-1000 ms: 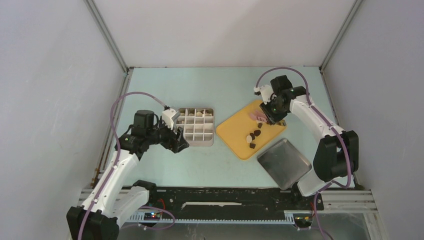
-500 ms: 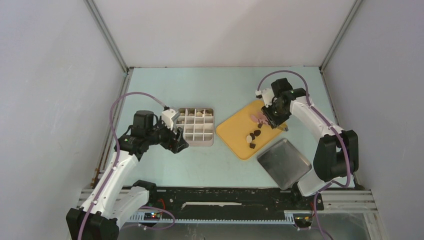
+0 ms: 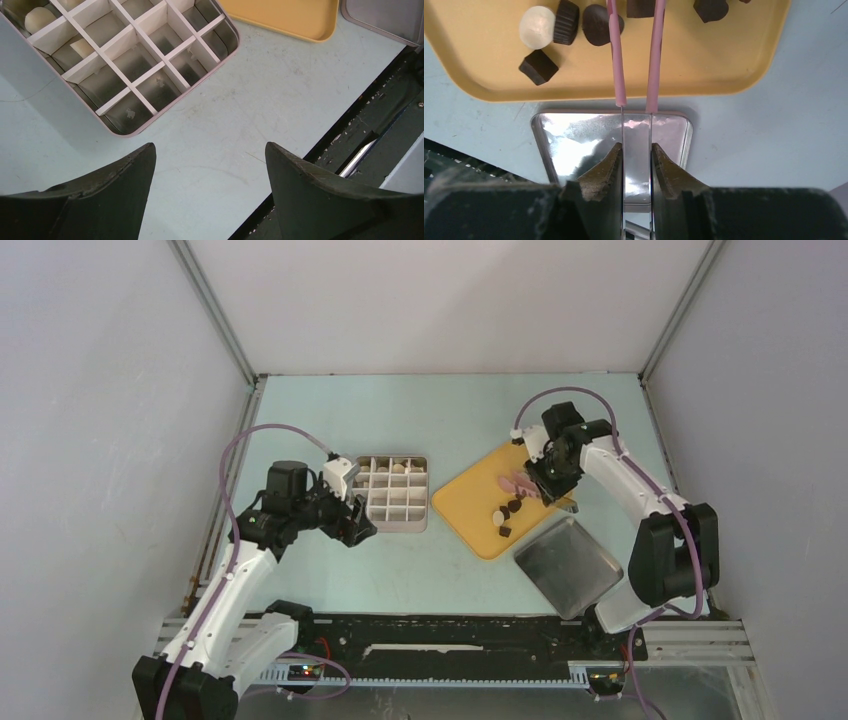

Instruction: Pack the chocolate

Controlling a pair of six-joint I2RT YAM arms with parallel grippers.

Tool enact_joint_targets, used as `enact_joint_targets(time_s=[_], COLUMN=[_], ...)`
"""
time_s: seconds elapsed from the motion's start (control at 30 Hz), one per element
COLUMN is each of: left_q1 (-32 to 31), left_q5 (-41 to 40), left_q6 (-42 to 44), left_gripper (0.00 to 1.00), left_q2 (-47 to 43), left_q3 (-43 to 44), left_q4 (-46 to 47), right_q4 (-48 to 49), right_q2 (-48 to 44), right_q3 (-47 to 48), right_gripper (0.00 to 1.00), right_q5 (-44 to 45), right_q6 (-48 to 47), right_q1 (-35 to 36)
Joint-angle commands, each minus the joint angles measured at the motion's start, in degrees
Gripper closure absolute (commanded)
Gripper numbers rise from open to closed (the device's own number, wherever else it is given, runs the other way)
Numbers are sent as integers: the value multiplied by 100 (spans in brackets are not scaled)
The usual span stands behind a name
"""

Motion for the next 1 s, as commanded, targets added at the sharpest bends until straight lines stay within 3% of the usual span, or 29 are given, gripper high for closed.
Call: enact_joint_targets(time_s=[0.0,0.3,0.47,0.97], left_q1=[-24,53,210,990], left_q5=[-21,-81,-101,20], left_q6=[164,215,207,-30], left_gripper=[16,16,16,15], left_q2=[-47,-217,-399,-1104], left_q3=[250,181,138,-18], left_q4=[27,21,47,205], right_q4=[202,181,99,-436], right_q2=[-521,-189,570,2926], right_q3=[221,1257,2162,4809], right_gripper=[82,83,83,79], right_q5=[-227,-668,-1296,-1886], right_q6=[-153,-449,-430,-243], right_q1=[246,1393,1854,2603])
